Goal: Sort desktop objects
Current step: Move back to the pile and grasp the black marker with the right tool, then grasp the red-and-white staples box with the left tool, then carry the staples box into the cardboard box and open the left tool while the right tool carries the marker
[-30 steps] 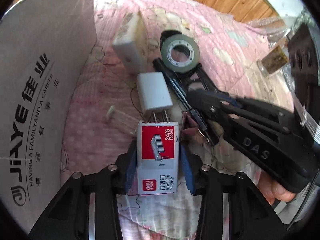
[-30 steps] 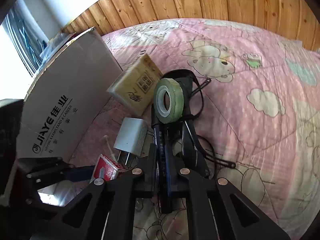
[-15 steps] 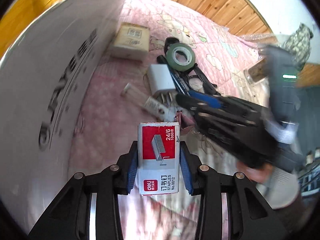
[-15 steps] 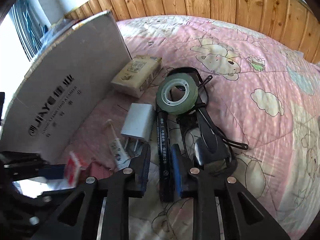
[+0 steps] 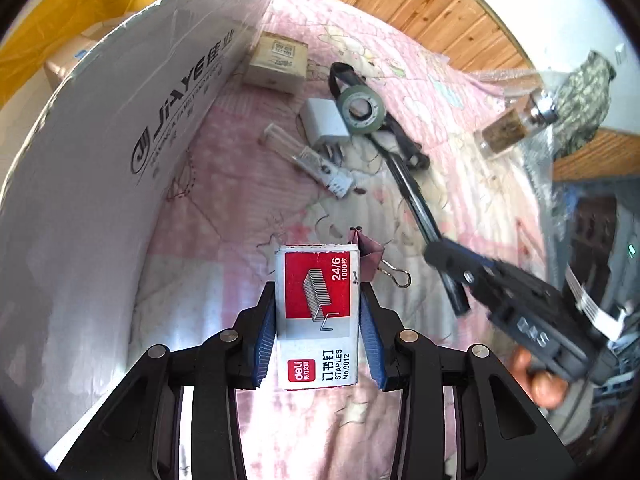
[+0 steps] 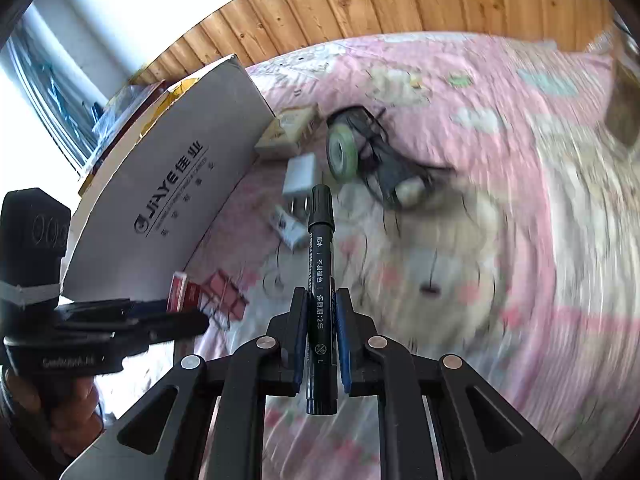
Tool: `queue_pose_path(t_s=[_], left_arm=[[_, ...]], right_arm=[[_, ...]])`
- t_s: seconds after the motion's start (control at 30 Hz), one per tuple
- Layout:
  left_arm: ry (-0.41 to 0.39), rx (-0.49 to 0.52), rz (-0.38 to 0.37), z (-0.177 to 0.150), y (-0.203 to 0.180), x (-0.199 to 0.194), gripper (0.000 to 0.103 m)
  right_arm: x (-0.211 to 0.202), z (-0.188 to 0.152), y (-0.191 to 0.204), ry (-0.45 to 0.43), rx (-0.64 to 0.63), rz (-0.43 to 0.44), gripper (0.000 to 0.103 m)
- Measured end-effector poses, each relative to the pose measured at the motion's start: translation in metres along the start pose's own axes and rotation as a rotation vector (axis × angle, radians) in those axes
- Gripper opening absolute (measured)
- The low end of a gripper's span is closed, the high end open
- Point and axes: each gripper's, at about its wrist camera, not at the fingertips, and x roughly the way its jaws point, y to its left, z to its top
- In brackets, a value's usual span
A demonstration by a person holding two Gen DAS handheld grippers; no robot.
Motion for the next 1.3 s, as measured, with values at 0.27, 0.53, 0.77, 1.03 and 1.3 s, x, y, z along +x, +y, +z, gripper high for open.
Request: queue_pose_path(t_s=[0.27, 0.53, 0.77, 1.03, 1.3], left_arm=[[0.044, -0.003, 0.063, -0.026, 0.013, 0.007, 0.044], [0.016, 0.059, 0.101, -0.051, 0.01, 0.001, 0.049], [-0.014, 0.076, 0.112, -0.063, 0.01, -0.005, 0.04], [-0.057, 0.103, 0.1, -0.077, -0.005, -0.034, 0.04], [-0.136, 0.086, 0.097, -0.089, -0.005, -0.078, 0.04]], right_arm=[[-0.007, -0.013, 0.014, 0.04, 0.037, 0.003, 0.015], [-0.015, -0.037, 0.022, 0.06, 0.001, -0.026, 0.015], [-0.024, -0.048, 0.028, 0.035, -0.01, -0.029, 0.015], [-0.056, -0.056, 0.049, -0.011, -0.053, -0.018, 0.015], [-0.072, -0.062, 0.079, -0.025, -0.118, -0.004, 0.015]])
